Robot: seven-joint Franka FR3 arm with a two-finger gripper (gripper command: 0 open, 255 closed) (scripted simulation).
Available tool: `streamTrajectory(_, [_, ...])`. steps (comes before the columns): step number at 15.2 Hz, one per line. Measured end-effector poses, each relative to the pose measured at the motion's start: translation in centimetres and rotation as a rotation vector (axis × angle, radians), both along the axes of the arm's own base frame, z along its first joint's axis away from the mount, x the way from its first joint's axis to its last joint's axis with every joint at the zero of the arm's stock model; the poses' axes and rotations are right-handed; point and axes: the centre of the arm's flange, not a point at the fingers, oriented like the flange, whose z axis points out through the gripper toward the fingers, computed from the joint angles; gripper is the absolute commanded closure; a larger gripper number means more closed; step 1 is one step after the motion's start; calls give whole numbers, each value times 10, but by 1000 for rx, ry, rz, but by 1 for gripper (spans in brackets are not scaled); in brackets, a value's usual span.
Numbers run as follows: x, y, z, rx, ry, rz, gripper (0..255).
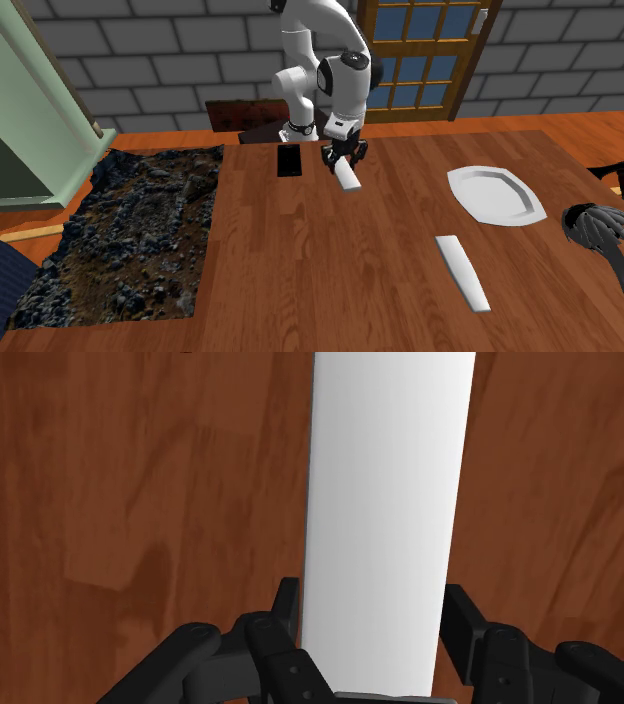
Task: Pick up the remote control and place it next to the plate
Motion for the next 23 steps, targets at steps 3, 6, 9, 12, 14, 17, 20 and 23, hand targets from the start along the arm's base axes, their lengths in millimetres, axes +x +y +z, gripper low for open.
streamTrajectory(3, [5, 40, 1, 0, 0, 0, 255])
streamTrajectory(6, [2, 83, -1, 0, 0, 0, 255])
streamTrajectory(9, [4, 118, 2, 0, 0, 0, 255])
streamTrajectory(12, [6, 158, 0, -1, 0, 0, 255])
streamTrajectory(14, [7, 181, 1, -1, 0, -1, 255])
streamTrajectory(17, [12, 224, 2, -1, 1, 0, 255])
streamTrajectory(20, [13, 262, 3, -1, 0, 0, 255])
streamTrajectory(23, [16, 303, 2, -1, 0, 0, 255])
